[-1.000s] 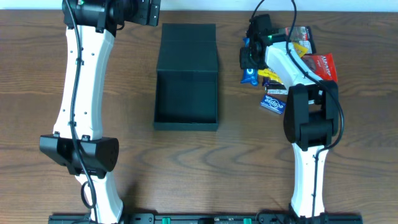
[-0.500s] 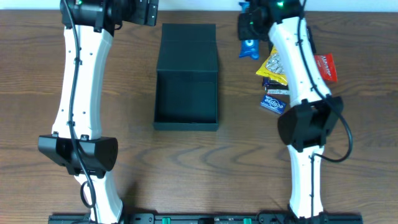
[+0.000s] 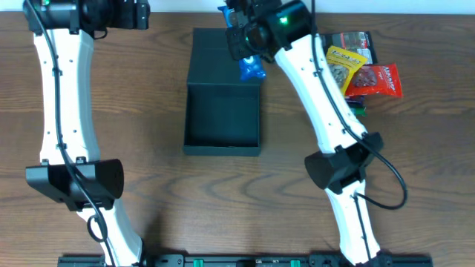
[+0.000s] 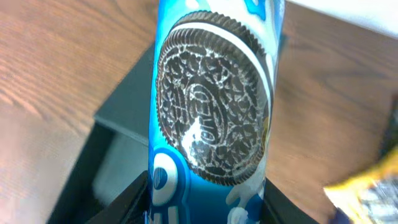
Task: Pack container
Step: 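Carry the Oreo pack left and lower it into the black box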
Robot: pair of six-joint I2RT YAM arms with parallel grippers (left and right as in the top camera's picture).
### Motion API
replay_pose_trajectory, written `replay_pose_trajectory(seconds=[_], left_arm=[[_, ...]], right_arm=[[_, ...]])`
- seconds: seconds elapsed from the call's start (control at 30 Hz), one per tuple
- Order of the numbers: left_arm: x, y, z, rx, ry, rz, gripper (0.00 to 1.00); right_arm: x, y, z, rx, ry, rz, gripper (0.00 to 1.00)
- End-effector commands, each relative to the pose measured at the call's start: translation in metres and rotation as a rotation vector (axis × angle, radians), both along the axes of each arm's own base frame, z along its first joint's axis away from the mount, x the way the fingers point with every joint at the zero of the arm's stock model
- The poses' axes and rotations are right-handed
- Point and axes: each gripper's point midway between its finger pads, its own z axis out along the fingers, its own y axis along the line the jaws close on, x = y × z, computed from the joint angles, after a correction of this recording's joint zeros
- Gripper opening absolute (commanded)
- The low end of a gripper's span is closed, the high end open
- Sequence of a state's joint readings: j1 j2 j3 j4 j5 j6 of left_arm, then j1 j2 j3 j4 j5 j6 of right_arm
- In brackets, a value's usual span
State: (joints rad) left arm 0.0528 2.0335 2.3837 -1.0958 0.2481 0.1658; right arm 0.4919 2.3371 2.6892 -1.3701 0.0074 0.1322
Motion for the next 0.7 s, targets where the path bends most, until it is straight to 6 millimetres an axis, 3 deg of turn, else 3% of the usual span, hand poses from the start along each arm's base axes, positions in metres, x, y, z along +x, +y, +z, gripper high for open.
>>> replay_pose_trajectory(seconds=[0.0,0.13,0.23,0.37,0.47,0.6,0.67], left_arm=[[-0.001,-0.006,-0.003,-0.016,0.009,-0.033,0.96],[-0.005,0.001,0.007,-0.009,-0.013,-0.024,0.96],[-0.007,0.008,0.010,-0.009,-0.019,-0.010,0.96],[-0.008,0.009,0.009,-0.010,-0.012,-0.008,0.96],[-0.010,0.009,0.007,-0.011,-0.003,-0.008,0.96],[-0.013,0.009,0.005,-0.011,0.013,-0.008,0.96],[-0.014,0.009,0.003,-0.012,0.022,-0.008,0.96]], right_arm=[[-0.022,-0.034,0.048,0.029,-0.039,-0.024,0.11],[-0.058,-0.089,0.054,0.035,-0.034,-0.096,0.11],[-0.081,-0.099,0.041,0.049,-0.067,-0.100,0.14],[-0.100,-0.044,0.003,0.007,-0.092,0.118,0.18],[-0.105,-0.024,-0.018,-0.061,-0.100,0.306,0.15],[-0.128,0.025,-0.049,-0.028,-0.053,0.617,0.20],[-0.131,0.031,-0.061,-0.013,-0.037,0.710,0.19]])
